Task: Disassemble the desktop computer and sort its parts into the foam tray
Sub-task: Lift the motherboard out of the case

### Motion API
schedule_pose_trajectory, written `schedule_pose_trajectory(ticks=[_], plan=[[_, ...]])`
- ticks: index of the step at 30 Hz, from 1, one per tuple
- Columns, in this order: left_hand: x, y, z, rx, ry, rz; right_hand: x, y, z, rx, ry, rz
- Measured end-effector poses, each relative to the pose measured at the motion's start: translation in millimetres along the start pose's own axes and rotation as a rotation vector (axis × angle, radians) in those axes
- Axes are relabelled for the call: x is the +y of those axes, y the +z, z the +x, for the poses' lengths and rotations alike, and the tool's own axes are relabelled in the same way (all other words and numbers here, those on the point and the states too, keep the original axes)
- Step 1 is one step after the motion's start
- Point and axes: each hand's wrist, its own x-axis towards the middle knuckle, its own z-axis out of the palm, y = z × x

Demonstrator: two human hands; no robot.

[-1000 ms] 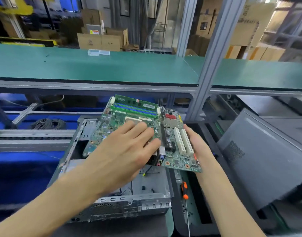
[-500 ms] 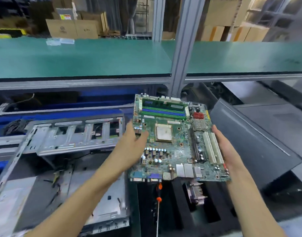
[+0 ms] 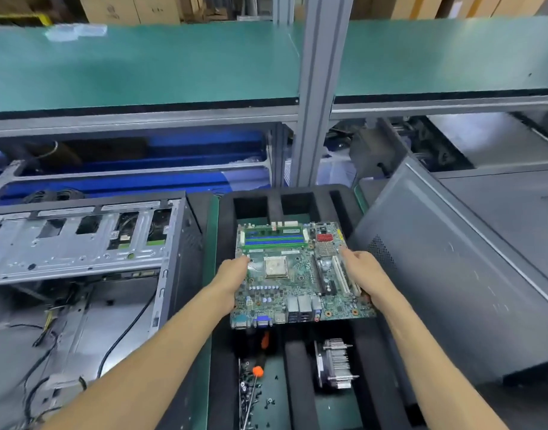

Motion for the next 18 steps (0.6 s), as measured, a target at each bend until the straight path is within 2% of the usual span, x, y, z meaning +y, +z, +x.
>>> schedule_pose_trajectory(ticks=[3, 9, 18], plan=[[-6, 16, 18, -0.001, -0.016, 0.003, 8, 12, 14, 0.017, 0.034, -0.182], [-22, 46, 42, -0.046, 0.025, 0.053, 25, 29, 24, 0.289, 0.028, -0.431], [-41, 52, 56, -0.053, -0.023, 0.102, 30, 36, 24, 0.325, -0.001, -0.607]])
